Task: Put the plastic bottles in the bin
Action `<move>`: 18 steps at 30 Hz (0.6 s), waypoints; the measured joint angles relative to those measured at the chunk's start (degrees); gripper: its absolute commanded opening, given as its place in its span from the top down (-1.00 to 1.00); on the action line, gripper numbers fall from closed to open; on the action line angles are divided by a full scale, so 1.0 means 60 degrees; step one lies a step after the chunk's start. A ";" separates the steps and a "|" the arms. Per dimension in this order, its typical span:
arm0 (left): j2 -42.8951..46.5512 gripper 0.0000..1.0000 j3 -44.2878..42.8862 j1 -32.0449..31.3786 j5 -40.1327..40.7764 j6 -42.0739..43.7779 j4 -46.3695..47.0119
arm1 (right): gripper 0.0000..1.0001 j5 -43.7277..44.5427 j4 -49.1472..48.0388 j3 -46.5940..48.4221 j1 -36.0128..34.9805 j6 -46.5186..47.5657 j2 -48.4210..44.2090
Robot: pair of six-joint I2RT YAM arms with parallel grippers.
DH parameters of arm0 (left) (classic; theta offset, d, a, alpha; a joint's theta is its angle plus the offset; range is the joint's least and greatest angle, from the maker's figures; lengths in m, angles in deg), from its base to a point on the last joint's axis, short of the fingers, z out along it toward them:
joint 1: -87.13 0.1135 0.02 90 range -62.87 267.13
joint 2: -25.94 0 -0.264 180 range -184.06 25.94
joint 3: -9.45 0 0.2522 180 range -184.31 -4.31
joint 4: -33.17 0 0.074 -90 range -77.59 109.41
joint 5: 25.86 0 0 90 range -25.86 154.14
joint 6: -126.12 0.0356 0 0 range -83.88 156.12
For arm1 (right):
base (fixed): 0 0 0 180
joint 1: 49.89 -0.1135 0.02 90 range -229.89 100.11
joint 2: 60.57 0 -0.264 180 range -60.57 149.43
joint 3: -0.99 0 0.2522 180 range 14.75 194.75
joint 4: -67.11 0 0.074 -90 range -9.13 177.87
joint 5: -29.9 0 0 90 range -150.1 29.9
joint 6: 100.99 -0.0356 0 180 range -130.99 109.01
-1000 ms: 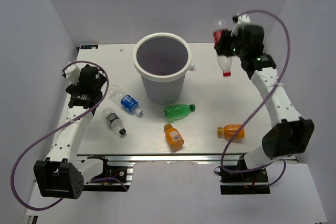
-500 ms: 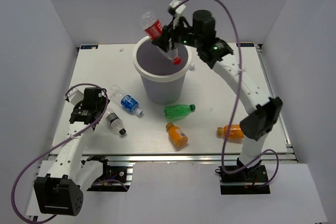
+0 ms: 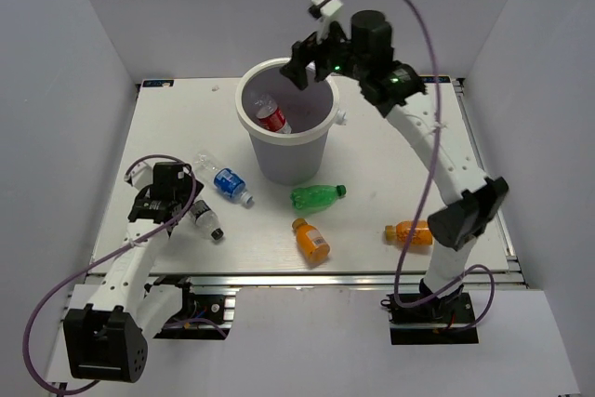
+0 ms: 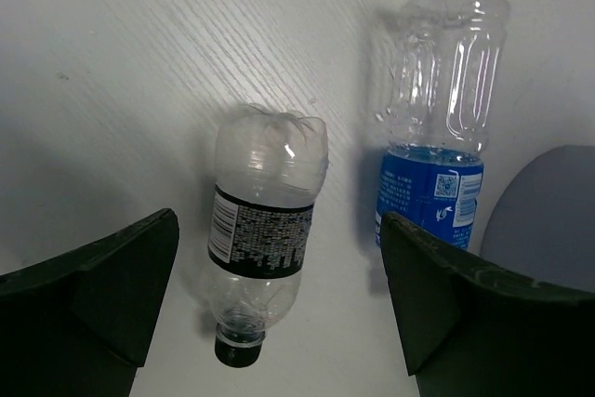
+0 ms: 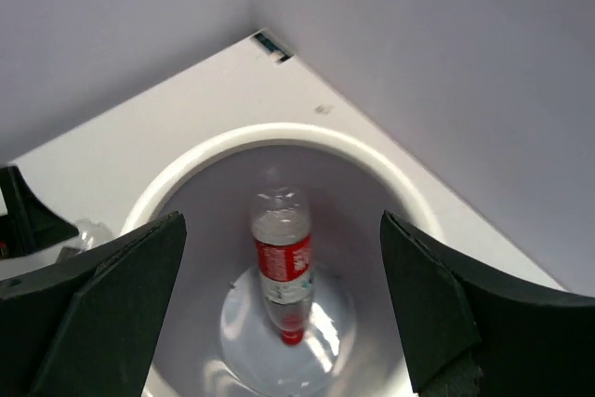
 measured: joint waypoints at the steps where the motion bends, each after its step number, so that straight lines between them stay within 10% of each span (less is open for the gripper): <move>1: -0.0069 -0.96 0.0044 0.0000 -0.0117 0.0062 0.0153 | -0.79 0.0095 -0.0036 -0.0106 0.0178 -0.0153 -0.0364; 11: -0.1596 -0.91 0.0506 0.0000 -0.1056 0.0138 0.0976 | -0.79 0.0186 -0.1938 -0.6127 0.4954 -0.2637 -0.4437; 18: -0.2273 -0.06 0.0838 0.0000 -0.1242 -0.0015 0.1096 | -0.79 -0.0160 -0.2295 -0.9533 0.6280 -0.3854 -0.4812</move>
